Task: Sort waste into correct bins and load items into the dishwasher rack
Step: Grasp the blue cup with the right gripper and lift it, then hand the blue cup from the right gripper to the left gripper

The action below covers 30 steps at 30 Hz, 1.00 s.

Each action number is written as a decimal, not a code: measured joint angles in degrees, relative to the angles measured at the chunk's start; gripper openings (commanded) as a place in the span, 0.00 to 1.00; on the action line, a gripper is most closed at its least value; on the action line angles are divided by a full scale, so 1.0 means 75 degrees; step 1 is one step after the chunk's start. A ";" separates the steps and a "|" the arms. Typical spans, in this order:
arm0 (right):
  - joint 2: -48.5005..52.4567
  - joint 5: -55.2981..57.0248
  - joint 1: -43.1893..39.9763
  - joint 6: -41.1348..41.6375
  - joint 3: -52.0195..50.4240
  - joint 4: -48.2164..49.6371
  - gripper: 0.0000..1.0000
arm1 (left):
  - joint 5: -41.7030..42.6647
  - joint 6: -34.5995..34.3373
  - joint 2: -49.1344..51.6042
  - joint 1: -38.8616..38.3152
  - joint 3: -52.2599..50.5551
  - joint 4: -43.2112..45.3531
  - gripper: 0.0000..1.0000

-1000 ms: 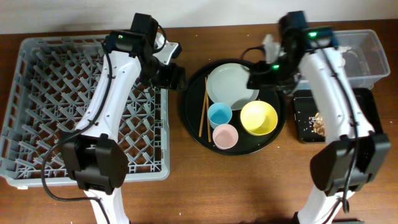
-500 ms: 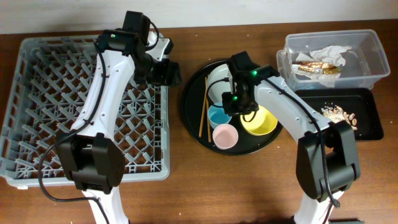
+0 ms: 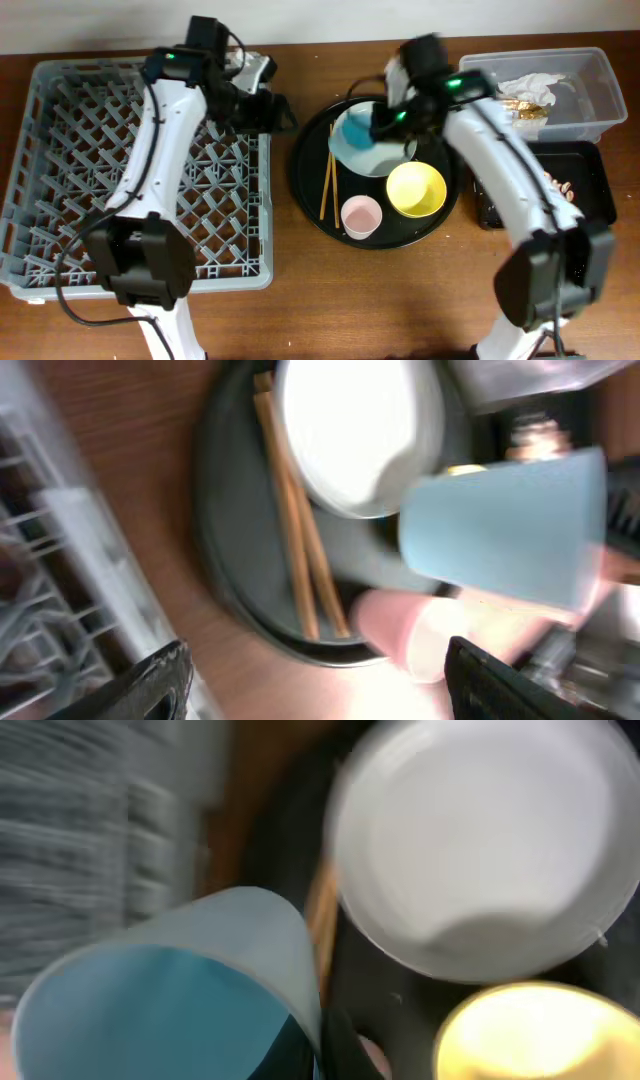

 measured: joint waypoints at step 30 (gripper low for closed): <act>-0.0256 -0.5202 -0.0058 0.0373 0.0125 0.4077 0.04 | 0.7283 0.1311 -0.0003 0.0268 0.0087 -0.0428 0.55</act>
